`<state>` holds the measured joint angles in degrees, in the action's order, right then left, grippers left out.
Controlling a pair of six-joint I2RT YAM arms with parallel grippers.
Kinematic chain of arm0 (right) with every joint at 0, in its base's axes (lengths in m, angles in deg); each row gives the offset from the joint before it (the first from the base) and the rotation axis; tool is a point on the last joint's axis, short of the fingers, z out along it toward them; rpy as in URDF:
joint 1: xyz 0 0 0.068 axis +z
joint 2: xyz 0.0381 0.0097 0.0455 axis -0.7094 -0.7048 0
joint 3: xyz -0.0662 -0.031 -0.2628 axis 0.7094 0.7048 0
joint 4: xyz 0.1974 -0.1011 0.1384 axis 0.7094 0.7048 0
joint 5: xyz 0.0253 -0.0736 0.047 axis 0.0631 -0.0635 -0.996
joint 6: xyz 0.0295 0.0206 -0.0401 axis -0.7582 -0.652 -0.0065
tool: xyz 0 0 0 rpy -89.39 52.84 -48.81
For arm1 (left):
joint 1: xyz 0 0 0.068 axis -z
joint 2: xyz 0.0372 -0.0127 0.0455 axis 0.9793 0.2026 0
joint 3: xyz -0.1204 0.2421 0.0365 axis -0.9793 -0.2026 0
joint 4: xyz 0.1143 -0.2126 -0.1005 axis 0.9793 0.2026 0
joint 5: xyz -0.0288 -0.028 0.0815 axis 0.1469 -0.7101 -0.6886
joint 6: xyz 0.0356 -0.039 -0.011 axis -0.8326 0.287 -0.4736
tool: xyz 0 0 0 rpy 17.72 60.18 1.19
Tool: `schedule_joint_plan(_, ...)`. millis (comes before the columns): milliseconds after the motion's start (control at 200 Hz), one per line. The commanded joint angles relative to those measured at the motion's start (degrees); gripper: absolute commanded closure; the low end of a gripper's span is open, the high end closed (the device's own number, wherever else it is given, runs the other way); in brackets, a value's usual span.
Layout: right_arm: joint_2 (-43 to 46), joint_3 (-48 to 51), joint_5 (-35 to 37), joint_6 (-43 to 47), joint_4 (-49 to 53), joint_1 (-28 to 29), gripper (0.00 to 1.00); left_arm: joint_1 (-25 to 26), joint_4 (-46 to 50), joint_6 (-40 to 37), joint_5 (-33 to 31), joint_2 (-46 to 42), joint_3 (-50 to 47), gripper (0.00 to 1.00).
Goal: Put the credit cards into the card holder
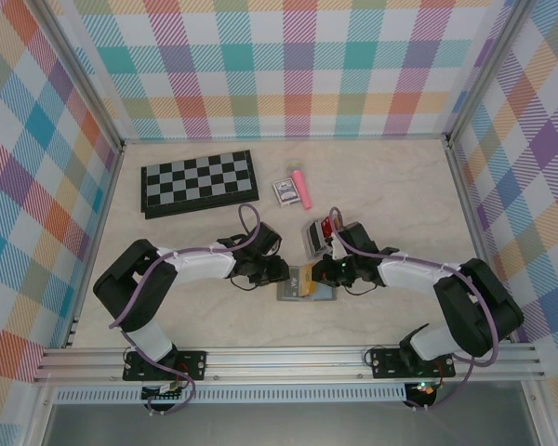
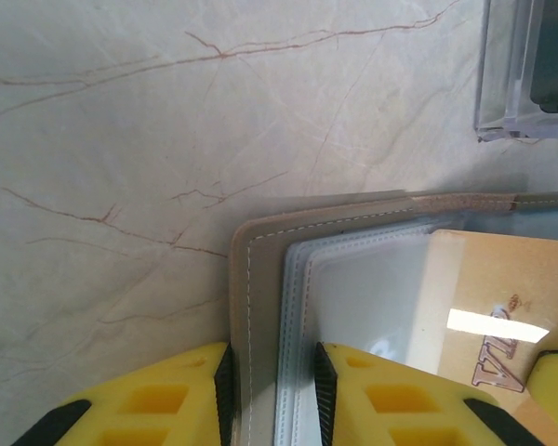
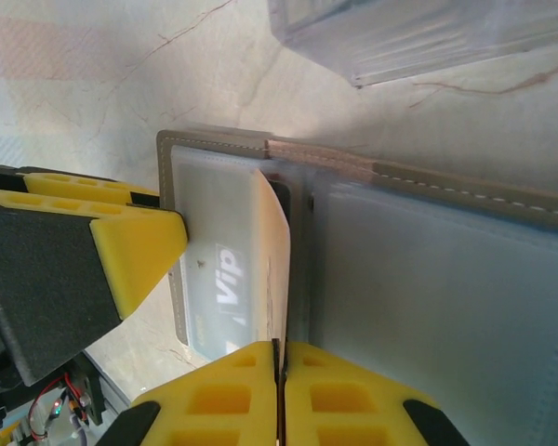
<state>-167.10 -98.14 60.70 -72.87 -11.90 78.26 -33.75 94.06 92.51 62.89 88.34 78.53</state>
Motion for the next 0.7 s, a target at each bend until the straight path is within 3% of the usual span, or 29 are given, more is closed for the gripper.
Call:
schedule_joint_plan(0, -1.2, 1.6, -0.8, 0.0, -0.1, 0.5, 0.92, 1.0, 0.6, 0.0, 0.7, 1.1, -0.9, 0.70)
schedule_joint_plan(340, 0.4, 0.8, 0.8, 0.7, 6.0, 0.5, 0.91, 1.0, 0.4, 0.1, 0.8, 1.1, -0.9, 0.70)
schedule_joint_plan(525, -2.1, -0.5, -0.2, -1.1, 3.3, 1.4, 0.89, 1.0, -0.4, 0.2, 1.2, 0.9, -1.1, 0.70)
schedule_joint_plan(695, -3.2, -1.7, 3.7, -5.4, 1.0, 3.8, 0.89, 1.1, -0.8, 0.5, 1.3, 0.7, -1.3, 0.70)
